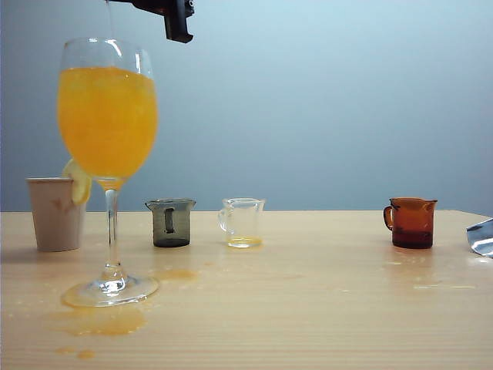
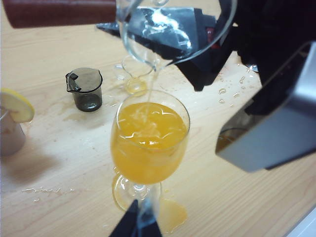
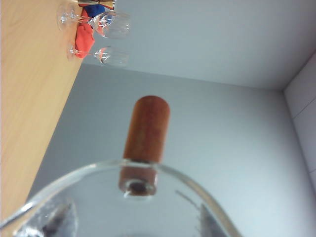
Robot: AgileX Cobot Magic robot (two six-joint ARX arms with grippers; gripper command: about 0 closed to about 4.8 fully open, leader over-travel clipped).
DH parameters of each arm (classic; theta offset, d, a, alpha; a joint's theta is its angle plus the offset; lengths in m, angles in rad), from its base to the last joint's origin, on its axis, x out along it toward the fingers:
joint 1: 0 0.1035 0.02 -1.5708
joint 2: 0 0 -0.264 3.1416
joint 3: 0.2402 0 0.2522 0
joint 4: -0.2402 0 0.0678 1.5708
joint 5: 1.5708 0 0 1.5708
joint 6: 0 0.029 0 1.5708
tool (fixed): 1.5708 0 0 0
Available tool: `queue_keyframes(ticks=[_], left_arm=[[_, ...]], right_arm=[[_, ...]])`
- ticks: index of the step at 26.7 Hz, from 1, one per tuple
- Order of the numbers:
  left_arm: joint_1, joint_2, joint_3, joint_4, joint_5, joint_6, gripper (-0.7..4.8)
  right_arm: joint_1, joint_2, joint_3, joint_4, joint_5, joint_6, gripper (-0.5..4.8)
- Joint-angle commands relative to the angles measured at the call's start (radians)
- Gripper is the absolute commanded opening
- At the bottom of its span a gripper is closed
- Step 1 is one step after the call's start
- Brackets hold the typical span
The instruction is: Pick up the third measuring cup from the left, pour the pineapple juice inside into the goblet, and finally put the measuring cup back in its original place.
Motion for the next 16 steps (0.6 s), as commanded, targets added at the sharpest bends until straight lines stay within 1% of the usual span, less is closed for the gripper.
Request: queue_keyframes(ticks=[1,3,5,6,9,10,11,12,14,15,16], left_arm=[[-0.001,-0.001,0.003,0.009,-0.002,0.0,-0.03],[-0.001,-0.001,0.003,0.009,-0.002,0.0,-0.03],[-0.001,-0.001,0.003,0.009,-0.002,0.0,-0.03],[-0.001,-0.001,0.003,0.009,-0.002,0.0,-0.03],[-0.001,-0.001,0.003,0.009,-0.002,0.0,-0.03],[-0.001,-0.001,0.003,0.009,-0.002,0.0,-0.03],[-0.001,-0.001,0.003,0.009,-0.002,0.0,-0.03],[-0.001,-0.001,0.003,0.009,-0.002,0.0,-0.03],[-0.001,-0.001,0.003,0.01,-0.002,0.0,-0.03],[-0.001,-0.001,0.003,0.009,-0.002,0.0,-0.03],[-0.001,-0.001,0.003,0.009,-0.002,0.0,-0.03]], right_arm=[[-0.001,-0.007,0.007,0.031,0.0,-0.011,1.58],[-0.001,-0.007,0.007,0.031,0.0,-0.005,1.58],[-0.001,-0.007,0.008,0.033,0.003,0.043,1.58],[-0.001,-0.007,0.008,0.035,0.006,0.075,1.57],[-0.002,-0.007,0.008,0.053,0.051,0.228,1.58],[-0.003,-0.007,0.008,0.071,0.094,0.361,1.57],[-0.005,-0.007,0.008,0.083,0.122,0.446,1.58],[-0.011,-0.007,0.008,0.116,0.171,0.613,1.57],[-0.021,-0.009,0.007,0.156,0.239,0.818,1.57],[-0.027,-0.011,0.007,0.174,0.301,0.927,1.58],[-0.032,-0.014,0.006,0.195,0.37,1.007,1.6]])
